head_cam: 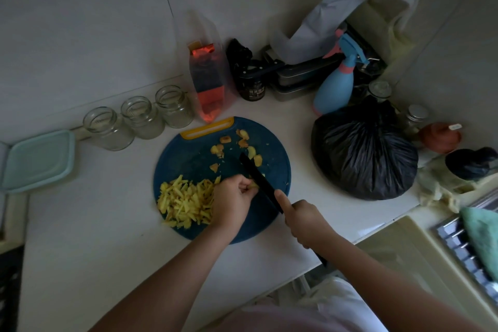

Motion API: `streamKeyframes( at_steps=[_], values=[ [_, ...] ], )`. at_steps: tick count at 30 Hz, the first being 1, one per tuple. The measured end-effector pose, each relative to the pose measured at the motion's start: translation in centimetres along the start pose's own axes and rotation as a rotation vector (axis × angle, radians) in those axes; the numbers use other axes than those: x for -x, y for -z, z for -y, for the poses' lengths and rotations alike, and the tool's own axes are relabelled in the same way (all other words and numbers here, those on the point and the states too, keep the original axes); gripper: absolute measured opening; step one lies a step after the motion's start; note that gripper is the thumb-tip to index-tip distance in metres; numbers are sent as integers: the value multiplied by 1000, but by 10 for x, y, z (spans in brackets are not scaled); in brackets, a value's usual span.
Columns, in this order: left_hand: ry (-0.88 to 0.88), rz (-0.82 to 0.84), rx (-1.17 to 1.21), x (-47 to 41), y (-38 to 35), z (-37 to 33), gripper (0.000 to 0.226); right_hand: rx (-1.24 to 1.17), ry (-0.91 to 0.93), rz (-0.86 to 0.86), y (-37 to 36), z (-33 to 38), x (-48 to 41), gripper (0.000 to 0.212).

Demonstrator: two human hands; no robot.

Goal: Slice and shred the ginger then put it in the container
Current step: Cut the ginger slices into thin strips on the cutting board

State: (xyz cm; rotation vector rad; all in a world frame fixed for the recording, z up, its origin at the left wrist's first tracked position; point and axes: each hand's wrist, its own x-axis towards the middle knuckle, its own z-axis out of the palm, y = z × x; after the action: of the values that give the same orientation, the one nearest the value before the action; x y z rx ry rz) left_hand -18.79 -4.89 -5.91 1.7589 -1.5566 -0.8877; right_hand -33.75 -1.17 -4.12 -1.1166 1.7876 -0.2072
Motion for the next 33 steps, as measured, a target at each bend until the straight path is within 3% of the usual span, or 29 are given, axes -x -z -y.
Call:
streamKeyframes(
  at_steps=[5,10,17,21,25,28,30,33],
  values=[
    [103,3,25,1,0,-6,10,76,16,21,2,7,0,62],
    [410,131,233,-16,8,-13,14,117,58,14,1,10,1,63],
    [650,193,238,-27,10,-26,8,142,103,13,2,12,6,55],
    [678,192,229,-29,10,-30,9,145,126,5,5,11,7,49],
    [721,187,258,-27,8,-32,19,131,83,-33,3,5,3,66],
    [718,190,296,-25,9,-35,9,145,83,-42,6,2,6,61],
    [728,238,302,-23,10,-37,25,150,80,-19,9,1,8,53],
    [754,309,274,-24,13,-40,31,50,31,18,12,-1,6,66]
  ],
)
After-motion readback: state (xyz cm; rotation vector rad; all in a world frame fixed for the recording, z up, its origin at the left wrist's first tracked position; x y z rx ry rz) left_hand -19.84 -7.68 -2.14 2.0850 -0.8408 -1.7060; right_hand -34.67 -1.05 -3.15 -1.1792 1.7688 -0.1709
